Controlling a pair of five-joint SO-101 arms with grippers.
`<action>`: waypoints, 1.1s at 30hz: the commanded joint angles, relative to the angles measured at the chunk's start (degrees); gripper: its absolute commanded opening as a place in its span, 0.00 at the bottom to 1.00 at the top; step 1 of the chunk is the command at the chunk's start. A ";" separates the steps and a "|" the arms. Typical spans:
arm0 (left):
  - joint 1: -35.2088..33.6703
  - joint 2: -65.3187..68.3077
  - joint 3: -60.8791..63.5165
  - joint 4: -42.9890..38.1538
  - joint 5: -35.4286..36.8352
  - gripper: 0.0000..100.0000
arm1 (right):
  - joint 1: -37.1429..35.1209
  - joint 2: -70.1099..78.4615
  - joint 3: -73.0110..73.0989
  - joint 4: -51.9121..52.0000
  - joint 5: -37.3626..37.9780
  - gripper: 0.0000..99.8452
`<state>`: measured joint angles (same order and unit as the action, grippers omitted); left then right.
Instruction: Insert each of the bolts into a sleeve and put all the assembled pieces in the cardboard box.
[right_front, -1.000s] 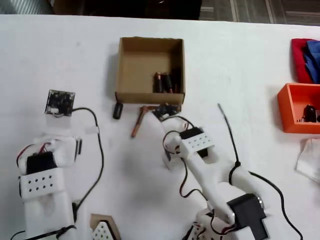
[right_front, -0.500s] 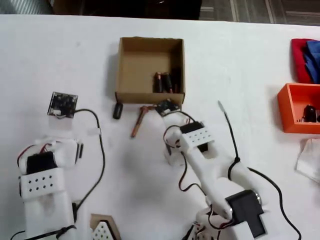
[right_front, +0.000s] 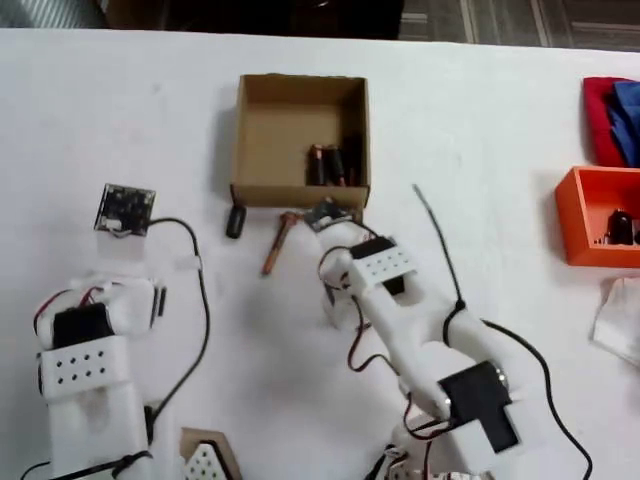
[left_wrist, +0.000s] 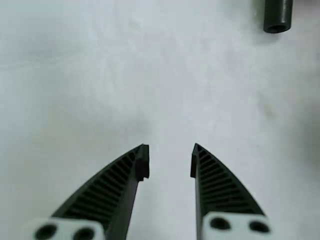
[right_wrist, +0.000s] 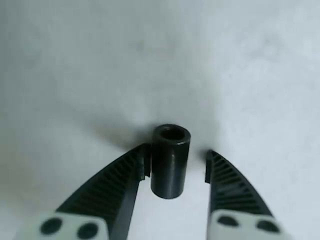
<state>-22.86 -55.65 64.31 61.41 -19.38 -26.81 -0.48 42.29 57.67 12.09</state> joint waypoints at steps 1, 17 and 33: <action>0.35 -0.18 -0.22 0.35 -0.53 0.16 | -1.80 2.77 -3.08 0.66 0.97 0.16; 2.37 0.70 -0.57 0.35 -4.92 0.16 | 4.62 -5.93 -2.90 1.27 0.79 0.02; 27.16 50.55 -44.00 8.97 -1.49 0.16 | 38.55 -44.09 5.71 -4.97 -9.76 0.02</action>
<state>-1.32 -9.67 28.79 70.11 -23.96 8.00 -42.68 48.26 55.56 4.44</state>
